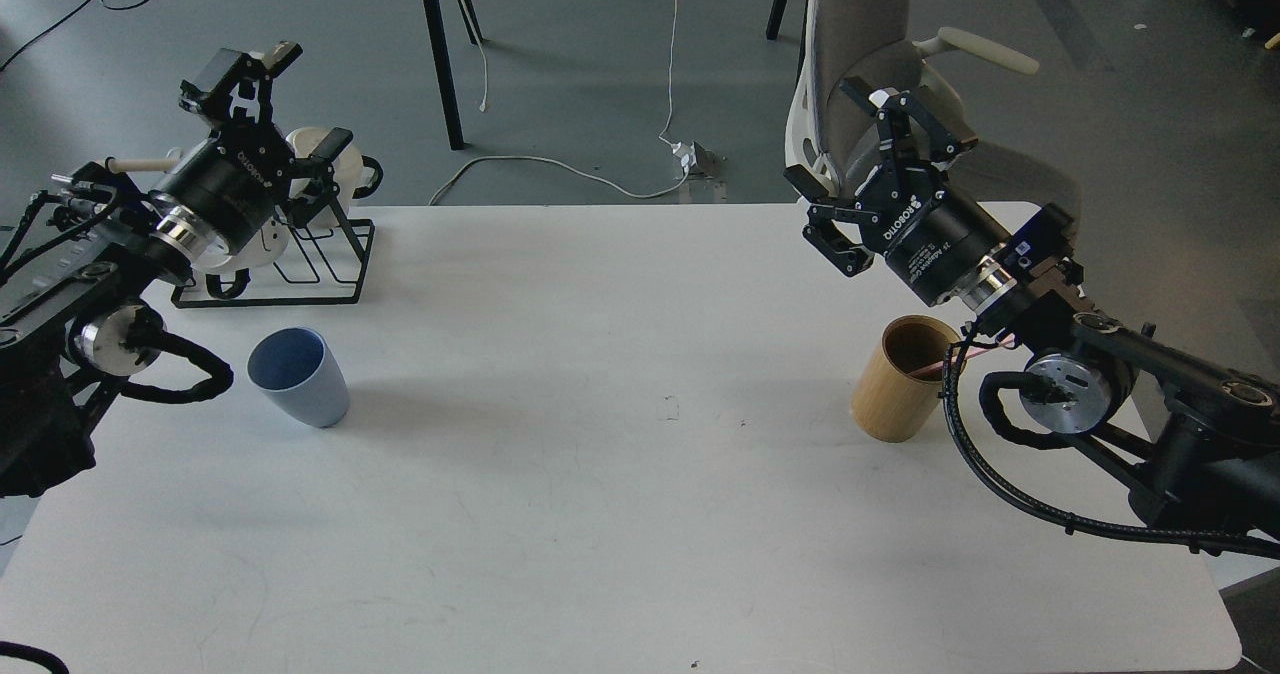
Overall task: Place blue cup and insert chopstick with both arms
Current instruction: 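Raise the left gripper away from the dish rack and swing it outward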
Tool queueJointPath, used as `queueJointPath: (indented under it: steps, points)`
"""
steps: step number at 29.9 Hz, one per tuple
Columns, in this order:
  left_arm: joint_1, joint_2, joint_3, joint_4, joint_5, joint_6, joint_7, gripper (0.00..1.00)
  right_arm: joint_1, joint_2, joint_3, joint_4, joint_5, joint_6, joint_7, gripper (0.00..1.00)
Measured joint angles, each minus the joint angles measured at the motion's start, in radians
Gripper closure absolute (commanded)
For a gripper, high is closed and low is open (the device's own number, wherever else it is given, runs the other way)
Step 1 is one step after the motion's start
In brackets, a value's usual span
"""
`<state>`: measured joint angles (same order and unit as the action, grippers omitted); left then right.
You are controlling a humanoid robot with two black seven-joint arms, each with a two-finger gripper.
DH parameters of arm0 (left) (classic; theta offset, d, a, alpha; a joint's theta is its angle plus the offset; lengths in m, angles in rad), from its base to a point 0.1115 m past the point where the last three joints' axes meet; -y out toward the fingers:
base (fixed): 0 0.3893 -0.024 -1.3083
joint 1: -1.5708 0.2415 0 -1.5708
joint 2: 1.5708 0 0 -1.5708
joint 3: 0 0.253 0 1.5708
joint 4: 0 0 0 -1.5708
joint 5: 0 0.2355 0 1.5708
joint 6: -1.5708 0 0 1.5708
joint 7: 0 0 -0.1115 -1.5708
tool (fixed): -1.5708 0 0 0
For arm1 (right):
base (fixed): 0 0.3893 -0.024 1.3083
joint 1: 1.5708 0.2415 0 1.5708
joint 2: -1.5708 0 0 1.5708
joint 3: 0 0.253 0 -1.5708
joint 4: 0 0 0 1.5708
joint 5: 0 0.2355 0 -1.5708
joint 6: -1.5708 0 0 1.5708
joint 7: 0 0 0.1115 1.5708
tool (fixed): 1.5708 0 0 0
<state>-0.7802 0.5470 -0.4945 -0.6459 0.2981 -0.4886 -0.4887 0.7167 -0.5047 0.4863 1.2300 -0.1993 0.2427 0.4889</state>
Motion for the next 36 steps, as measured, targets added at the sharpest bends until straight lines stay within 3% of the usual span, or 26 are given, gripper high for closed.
queueJointPath:
  steps: [7, 12, 15, 19, 23, 26, 31, 36]
  points:
    - [-0.015, 0.003, -0.043, -0.005, -0.052, 0.000, 0.000, 0.00, 0.001, -0.003, 0.000, -0.001, 0.000, -0.003, 0.000, 0.07]
    - [-0.097, -0.006, -0.052, -0.023, -0.065, 0.000, 0.000, 0.00, -0.002, -0.012, 0.001, -0.001, -0.002, -0.002, 0.000, 0.07]
    - [-0.116, 0.009, -0.044, -0.142, -0.060, 0.000, 0.000, 0.00, -0.007, -0.014, 0.015, 0.005, -0.002, 0.002, 0.000, 0.07]
    - [-0.125, 0.165, -0.038, -0.387, 0.009, 0.000, 0.000, 0.00, -0.022, -0.014, 0.037, 0.025, -0.002, 0.003, 0.000, 0.06]
    - [-0.156, 0.367, -0.026, -0.584, 0.190, 0.000, 0.000, 0.00, -0.026, -0.014, 0.043, 0.027, -0.005, 0.006, 0.000, 0.06]
    - [-0.185, 0.515, 0.040, -0.648, 0.387, 0.000, 0.000, 0.00, -0.031, -0.014, 0.040, 0.022, -0.012, 0.006, 0.000, 0.06]
    - [-0.206, 0.655, 0.186, -0.639, 0.858, 0.000, 0.000, 0.00, -0.056, -0.025, 0.038, 0.017, -0.018, 0.007, 0.000, 0.06]
    - [-0.206, 0.658, 0.349, -0.562, 1.271, 0.000, 0.000, 0.00, -0.072, -0.035, 0.037, 0.013, -0.019, 0.007, 0.000, 0.06]
